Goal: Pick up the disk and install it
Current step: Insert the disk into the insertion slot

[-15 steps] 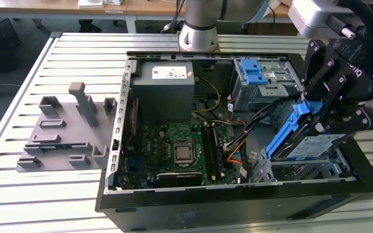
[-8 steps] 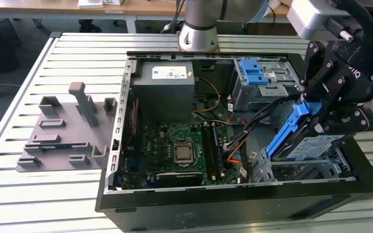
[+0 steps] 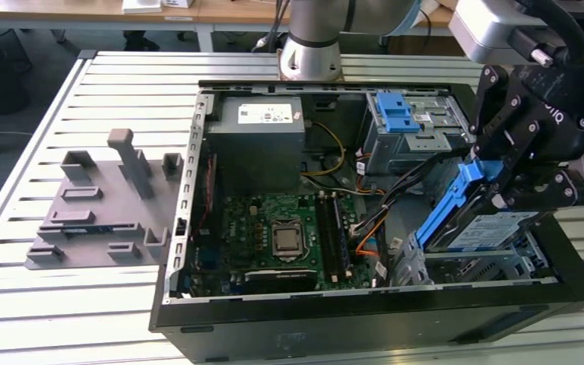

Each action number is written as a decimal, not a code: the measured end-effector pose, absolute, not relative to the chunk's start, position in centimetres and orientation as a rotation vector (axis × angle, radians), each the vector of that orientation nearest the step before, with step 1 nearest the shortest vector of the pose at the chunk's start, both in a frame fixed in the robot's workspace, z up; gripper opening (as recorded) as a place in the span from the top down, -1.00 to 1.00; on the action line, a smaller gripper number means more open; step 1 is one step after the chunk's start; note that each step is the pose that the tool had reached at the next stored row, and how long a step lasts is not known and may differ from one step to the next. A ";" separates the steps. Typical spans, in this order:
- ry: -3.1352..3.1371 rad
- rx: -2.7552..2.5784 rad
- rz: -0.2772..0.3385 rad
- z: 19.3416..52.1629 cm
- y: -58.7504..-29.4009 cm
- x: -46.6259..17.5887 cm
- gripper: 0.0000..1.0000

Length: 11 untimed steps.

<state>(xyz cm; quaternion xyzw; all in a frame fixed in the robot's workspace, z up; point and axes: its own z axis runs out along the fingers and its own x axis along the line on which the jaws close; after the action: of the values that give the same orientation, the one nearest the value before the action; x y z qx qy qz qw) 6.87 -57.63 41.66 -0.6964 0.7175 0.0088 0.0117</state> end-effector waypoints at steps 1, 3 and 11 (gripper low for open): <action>2.238 -2.172 0.027 41.6 -57.6 6.9 0.27; 2.238 -2.172 0.027 41.4 -57.6 6.9 0.27; 2.238 -2.172 0.027 40.5 -57.7 6.9 0.27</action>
<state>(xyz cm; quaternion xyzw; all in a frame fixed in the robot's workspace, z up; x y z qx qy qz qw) 6.87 -57.67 40.55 -0.6964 0.7175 0.0087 0.0116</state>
